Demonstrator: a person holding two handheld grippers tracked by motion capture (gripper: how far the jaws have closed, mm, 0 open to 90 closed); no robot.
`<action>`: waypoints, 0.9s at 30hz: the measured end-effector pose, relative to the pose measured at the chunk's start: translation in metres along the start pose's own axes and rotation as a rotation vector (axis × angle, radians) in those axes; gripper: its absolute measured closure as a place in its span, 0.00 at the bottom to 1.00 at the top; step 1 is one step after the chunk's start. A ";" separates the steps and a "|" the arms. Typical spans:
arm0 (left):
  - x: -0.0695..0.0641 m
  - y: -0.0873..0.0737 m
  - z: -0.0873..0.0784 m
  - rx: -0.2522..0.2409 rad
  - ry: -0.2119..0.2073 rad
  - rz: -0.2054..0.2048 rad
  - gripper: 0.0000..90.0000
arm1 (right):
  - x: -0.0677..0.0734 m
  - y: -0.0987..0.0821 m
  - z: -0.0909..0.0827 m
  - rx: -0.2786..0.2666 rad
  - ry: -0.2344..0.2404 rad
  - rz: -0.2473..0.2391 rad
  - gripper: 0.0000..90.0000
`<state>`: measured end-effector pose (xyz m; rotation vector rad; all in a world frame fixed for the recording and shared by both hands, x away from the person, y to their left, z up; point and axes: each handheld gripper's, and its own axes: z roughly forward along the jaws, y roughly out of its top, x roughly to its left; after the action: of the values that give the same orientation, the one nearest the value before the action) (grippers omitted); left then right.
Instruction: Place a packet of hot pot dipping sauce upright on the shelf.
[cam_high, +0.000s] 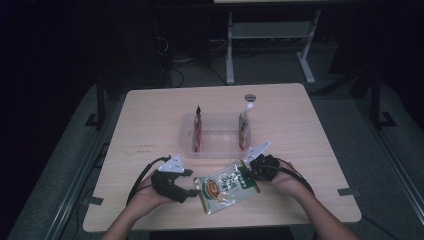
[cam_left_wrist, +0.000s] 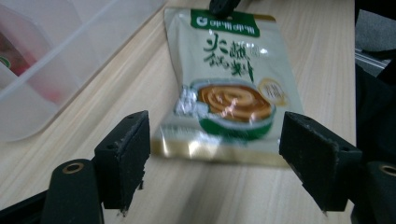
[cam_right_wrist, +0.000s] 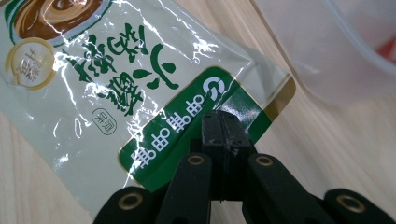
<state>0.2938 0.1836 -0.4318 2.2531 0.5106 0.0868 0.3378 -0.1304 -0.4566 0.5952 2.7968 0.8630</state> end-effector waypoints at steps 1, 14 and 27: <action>0.001 0.001 0.001 -0.003 0.005 0.005 0.26 | 0.002 0.004 0.002 0.000 0.003 -0.001 1.00; -0.001 0.000 0.021 0.044 0.011 -0.028 0.19 | 0.013 0.022 0.008 -0.045 0.058 -0.019 0.90; -0.011 -0.004 0.039 0.146 -0.001 -0.041 0.20 | 0.010 0.005 -0.013 -0.130 0.104 0.148 0.47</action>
<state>0.2916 0.1544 -0.4601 2.3831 0.5791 0.0280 0.3268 -0.1289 -0.4437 0.7641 2.7878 1.1255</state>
